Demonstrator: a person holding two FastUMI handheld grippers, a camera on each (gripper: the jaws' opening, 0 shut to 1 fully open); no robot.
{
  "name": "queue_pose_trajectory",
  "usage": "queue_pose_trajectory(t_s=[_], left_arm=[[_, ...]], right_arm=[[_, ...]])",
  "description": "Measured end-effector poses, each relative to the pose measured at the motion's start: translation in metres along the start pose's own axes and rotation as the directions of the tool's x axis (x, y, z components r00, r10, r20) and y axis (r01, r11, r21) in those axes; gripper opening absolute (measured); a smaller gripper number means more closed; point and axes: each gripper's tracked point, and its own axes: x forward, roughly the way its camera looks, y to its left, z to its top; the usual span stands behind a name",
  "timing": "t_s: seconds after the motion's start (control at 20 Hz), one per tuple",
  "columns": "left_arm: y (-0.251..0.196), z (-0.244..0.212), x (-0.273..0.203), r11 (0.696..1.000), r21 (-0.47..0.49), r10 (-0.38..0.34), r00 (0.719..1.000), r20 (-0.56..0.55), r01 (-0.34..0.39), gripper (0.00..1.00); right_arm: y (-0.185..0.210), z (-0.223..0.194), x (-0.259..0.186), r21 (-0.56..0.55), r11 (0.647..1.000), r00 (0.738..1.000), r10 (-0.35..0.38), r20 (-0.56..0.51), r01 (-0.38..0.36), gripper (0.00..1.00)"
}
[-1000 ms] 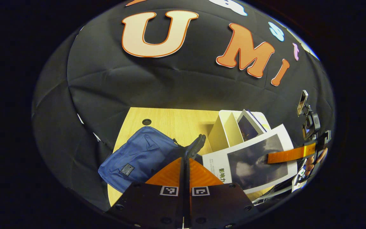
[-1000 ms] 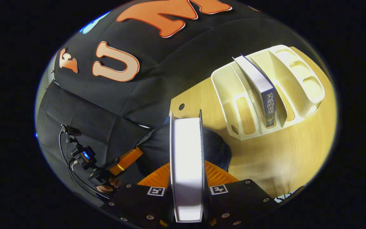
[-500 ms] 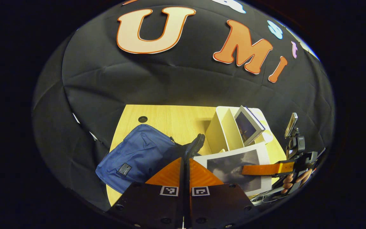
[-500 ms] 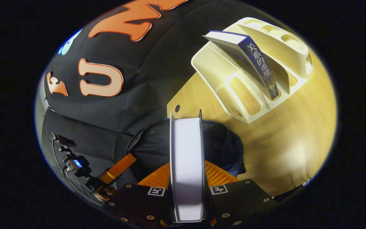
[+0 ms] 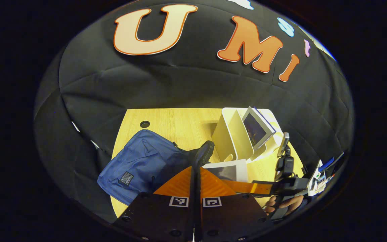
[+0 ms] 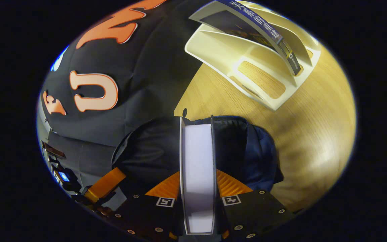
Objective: Open the schoolbag, grab two books from the bookshelf and put them into the schoolbag.
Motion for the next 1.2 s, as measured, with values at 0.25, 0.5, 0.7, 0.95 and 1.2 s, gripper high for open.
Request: queue_pose_trajectory(t_s=[0.25,0.5,0.7,0.95,1.2], left_arm=[[-0.008,-0.005,0.002,1.0,0.018,-0.021,1.0,-0.014,0.021,0.01],[-0.019,-0.01,0.003,0.999,0.021,-0.046,0.999,-0.024,0.046,0.01],[-0.032,-0.018,0.006,0.997,0.022,-0.075,0.996,-0.052,0.077,0.01],[-0.046,-0.025,0.008,0.994,0.036,-0.103,0.992,-0.076,0.106,0.0],[-0.045,-0.029,0.009,0.995,0.036,-0.084,0.992,-0.093,0.088,0.01]], right_arm=[[0.007,-0.019,0.04,0.03,0.999,1.0,0.019,-0.02,-0.018,0.36],[0.008,-0.022,0.055,0.044,0.999,0.999,0.032,-0.008,-0.032,0.37],[0.01,-0.021,0.067,0.063,0.997,0.999,0.034,0.005,-0.034,0.36],[0.01,-0.021,0.082,0.065,0.997,0.999,0.032,0.022,-0.033,0.36],[0.011,-0.028,0.097,0.042,0.998,0.999,0.04,0.021,-0.04,0.37]])
